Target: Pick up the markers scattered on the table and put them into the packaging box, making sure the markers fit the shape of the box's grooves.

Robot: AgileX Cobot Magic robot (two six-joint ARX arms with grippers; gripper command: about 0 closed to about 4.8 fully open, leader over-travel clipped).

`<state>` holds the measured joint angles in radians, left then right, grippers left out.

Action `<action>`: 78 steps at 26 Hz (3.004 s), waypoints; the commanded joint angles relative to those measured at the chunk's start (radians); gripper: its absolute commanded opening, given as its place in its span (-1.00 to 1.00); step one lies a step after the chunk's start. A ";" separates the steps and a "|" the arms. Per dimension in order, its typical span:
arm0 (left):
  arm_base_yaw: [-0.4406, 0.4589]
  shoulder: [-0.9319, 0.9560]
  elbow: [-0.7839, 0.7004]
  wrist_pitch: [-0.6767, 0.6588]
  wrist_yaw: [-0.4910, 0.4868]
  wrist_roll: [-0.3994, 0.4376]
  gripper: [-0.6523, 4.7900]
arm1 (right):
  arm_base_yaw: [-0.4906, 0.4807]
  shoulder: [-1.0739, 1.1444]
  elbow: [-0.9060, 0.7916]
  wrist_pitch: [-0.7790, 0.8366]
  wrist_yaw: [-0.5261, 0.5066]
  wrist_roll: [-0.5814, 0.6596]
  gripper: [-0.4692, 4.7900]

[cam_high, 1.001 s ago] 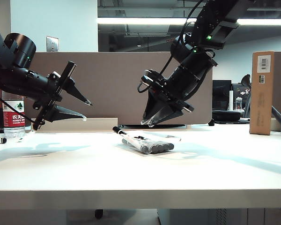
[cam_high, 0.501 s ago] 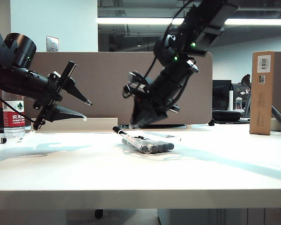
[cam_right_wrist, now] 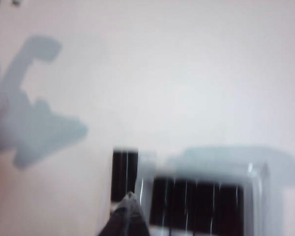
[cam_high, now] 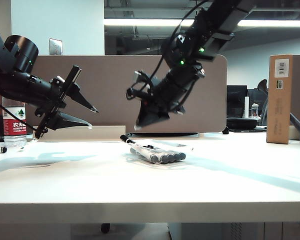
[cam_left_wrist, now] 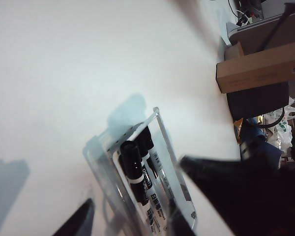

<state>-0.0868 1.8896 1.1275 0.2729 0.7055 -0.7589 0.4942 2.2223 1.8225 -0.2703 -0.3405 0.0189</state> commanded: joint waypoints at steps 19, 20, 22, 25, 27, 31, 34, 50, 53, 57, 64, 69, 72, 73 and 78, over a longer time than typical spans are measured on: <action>0.002 -0.005 0.005 0.014 -0.013 0.053 -0.07 | 0.033 0.236 0.438 -0.296 -0.046 -0.006 -0.84; 0.002 -0.005 0.005 0.014 -0.013 0.053 -0.07 | 0.034 0.236 0.438 -0.298 -0.043 -0.010 -0.84; 0.002 -0.005 0.005 0.014 -0.013 0.053 -0.07 | 0.036 0.241 0.438 -0.299 -0.042 -0.017 -0.84; 0.002 -0.006 0.005 0.014 -0.013 0.053 -0.07 | 0.037 0.246 0.437 -0.319 -0.004 -0.021 -0.84; 0.008 -0.005 0.005 0.014 -0.013 0.055 -0.07 | 0.037 0.246 0.437 -0.358 0.017 -0.038 -0.84; 0.016 -0.006 0.005 0.020 -0.014 0.054 -0.07 | 0.037 0.242 0.438 -0.399 0.016 -0.048 -0.84; 0.024 -0.006 0.005 0.020 -0.012 0.052 -0.07 | 0.037 0.231 0.438 -0.407 0.008 -0.048 -0.84; 0.023 -0.006 0.005 0.018 0.204 0.052 -0.78 | 0.026 0.050 0.437 -0.692 0.141 -0.049 -0.84; 0.000 -0.012 0.003 -0.009 0.248 0.055 -0.78 | 0.035 -0.006 0.437 -0.803 0.277 -0.049 -0.84; -0.041 -0.049 -0.002 -0.091 0.241 0.121 -0.78 | 0.039 -0.053 0.436 -0.875 0.271 -0.050 -0.84; -0.146 -0.334 -0.003 -0.512 -0.153 0.449 -0.78 | 0.064 -0.166 0.435 -0.915 0.182 -0.105 -0.84; -0.389 -0.650 -0.003 -0.692 -0.580 0.476 -0.78 | 0.090 -0.333 0.435 -0.964 0.095 -0.105 -0.84; -0.477 -0.767 -0.003 -0.721 -0.709 0.509 -0.78 | 0.117 -0.413 0.435 -0.979 0.171 -0.099 -0.84; -0.498 -0.802 -0.003 -0.736 -0.735 0.520 -0.78 | 0.122 -0.438 0.435 -0.983 0.169 -0.092 -0.84; -0.562 -1.016 -0.014 -0.889 -0.779 0.619 -0.78 | 0.206 -0.601 0.435 -1.020 0.280 0.023 -0.84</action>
<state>-0.6487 0.9180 1.1229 -0.5755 -0.0677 -0.1989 0.6601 1.6558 2.2532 -1.2774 -0.1329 -0.0048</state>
